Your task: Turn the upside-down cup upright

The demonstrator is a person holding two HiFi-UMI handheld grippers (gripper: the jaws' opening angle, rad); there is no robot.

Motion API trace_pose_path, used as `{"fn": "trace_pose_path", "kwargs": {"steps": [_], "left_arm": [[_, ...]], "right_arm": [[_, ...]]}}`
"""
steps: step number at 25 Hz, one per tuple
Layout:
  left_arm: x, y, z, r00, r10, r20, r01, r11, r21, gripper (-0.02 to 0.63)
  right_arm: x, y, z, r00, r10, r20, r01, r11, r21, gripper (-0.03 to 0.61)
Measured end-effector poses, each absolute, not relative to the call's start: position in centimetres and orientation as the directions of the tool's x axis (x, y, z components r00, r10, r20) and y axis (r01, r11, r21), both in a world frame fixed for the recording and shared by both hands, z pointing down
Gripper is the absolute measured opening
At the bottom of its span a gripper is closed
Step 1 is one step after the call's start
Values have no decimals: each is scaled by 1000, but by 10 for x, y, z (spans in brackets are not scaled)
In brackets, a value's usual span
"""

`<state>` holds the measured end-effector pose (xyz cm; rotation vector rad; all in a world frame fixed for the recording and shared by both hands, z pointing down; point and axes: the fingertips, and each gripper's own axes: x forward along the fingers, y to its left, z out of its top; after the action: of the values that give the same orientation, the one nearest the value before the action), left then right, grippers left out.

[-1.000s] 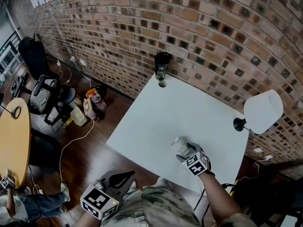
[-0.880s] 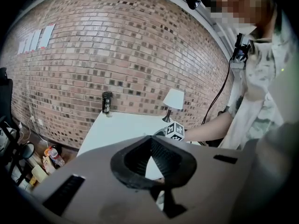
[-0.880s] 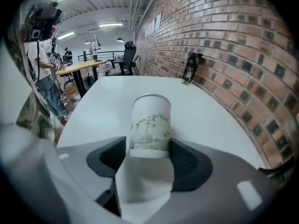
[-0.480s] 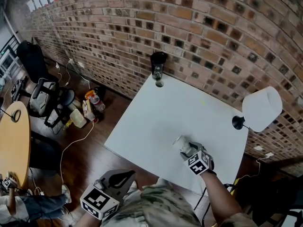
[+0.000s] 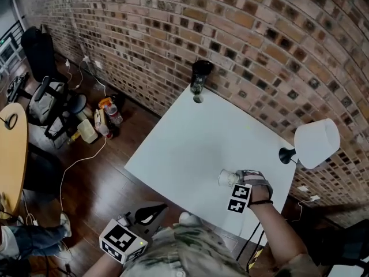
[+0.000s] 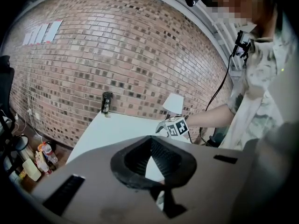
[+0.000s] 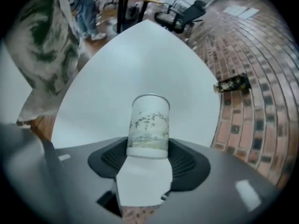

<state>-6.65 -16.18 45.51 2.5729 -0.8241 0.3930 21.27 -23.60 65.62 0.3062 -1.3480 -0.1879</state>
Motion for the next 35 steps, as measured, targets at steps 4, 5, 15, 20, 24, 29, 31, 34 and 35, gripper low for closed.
{"fn": "trace_pose_path", "kwargs": {"steps": [4, 5, 15, 20, 24, 29, 31, 34, 35], "left_arm": [[-78, -161, 459, 782, -498, 376, -612, -730, 306, 8], [-82, -161, 460, 780, -500, 375, -614, -728, 306, 8], [-121, -156, 465, 765, -513, 389, -634, -706, 315, 8], [-124, -157, 466, 773, -499, 392, -621, -719, 312, 8], [-116, -161, 463, 785, -482, 388, -605, -731, 315, 8], [-99, -163, 460, 792, -463, 397, -591, -746, 308, 8], [-93, -164, 459, 791, -459, 405, -590, -749, 302, 8], [-84, -164, 459, 784, -460, 417, -595, -749, 293, 8], [-80, -164, 458, 781, -460, 421, -597, -747, 291, 8]], "right_arm": [[208, -237, 660, 355, -249, 901, 150, 967, 207, 267], [205, -237, 661, 381, -236, 894, 178, 968, 179, 267], [151, -232, 662, 342, -96, 935, 161, 986, 42, 267], [137, -236, 661, 194, -38, 980, 43, 999, 31, 266], [133, -241, 659, 85, -10, 996, -38, 999, 13, 267], [136, -245, 658, -22, 16, 1000, -124, 992, -19, 269], [135, -245, 658, -49, 18, 999, -133, 991, -25, 270], [133, -246, 658, -91, 14, 996, -138, 990, -26, 272], [133, -246, 658, -107, 10, 994, -142, 990, -25, 272]]}}
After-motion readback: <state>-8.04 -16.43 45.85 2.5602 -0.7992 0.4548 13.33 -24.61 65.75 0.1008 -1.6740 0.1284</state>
